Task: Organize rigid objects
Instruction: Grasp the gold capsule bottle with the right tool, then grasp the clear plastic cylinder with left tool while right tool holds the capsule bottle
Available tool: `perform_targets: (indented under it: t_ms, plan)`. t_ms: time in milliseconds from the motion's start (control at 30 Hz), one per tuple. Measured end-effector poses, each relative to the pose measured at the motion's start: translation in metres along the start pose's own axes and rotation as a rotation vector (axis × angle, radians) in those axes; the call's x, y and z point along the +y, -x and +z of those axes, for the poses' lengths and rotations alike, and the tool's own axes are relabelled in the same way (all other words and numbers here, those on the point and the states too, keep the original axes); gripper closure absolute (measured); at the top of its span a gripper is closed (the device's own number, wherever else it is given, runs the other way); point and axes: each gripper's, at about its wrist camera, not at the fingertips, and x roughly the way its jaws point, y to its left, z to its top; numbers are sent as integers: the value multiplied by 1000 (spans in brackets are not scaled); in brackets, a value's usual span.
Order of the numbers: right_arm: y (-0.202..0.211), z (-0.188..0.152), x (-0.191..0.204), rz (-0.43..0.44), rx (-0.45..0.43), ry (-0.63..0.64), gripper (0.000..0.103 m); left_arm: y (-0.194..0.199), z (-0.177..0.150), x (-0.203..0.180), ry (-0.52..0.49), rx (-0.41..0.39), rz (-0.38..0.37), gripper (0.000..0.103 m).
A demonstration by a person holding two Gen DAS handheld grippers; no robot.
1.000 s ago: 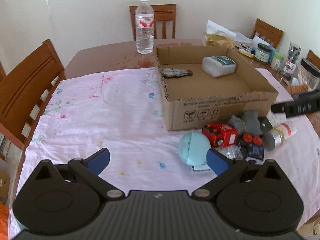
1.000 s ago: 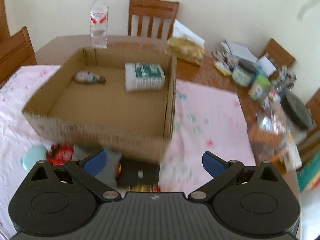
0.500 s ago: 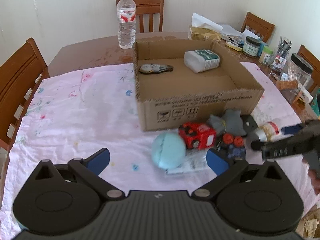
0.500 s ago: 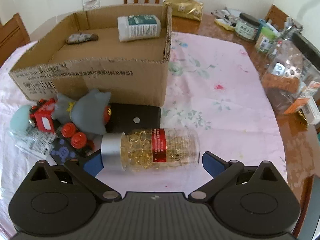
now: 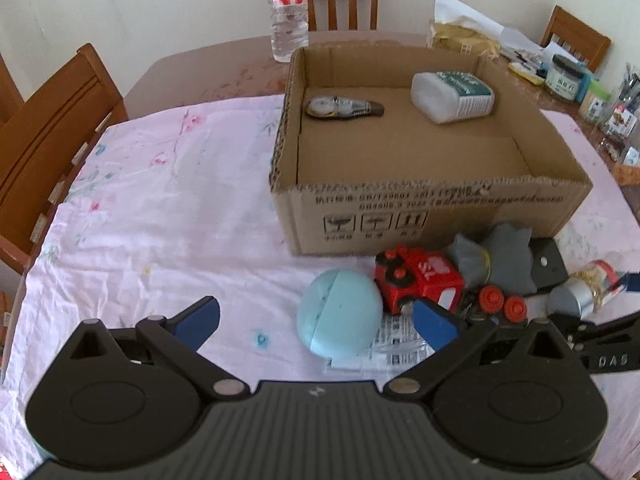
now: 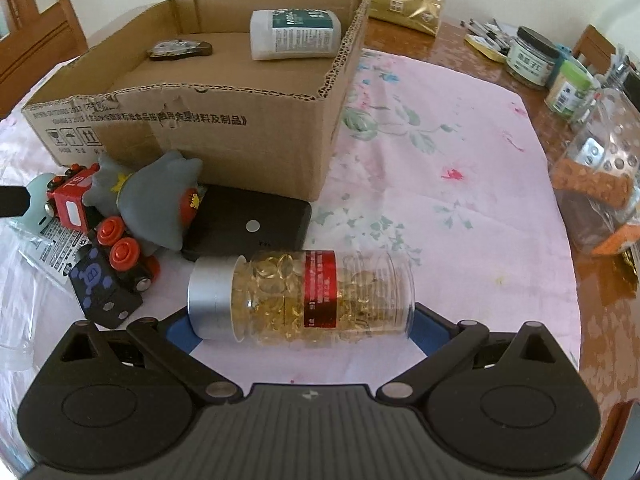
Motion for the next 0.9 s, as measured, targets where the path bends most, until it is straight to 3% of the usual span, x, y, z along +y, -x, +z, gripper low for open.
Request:
perform_targets:
  t_ms: [100, 233, 567, 900]
  plan:
    - [0, 1, -1, 12, -2, 21, 0, 5, -7, -3, 6, 16, 9, 1]
    - [-1, 2, -2, 26, -9, 44, 0, 17, -19, -7, 18, 20, -39, 1]
    - [-1, 0, -2, 29, -37, 48, 0, 33, -57, -23, -69, 68, -109, 1]
    - [2, -5, 0, 19, -74, 32, 0, 39, -77, 3, -21, 92, -77, 1]
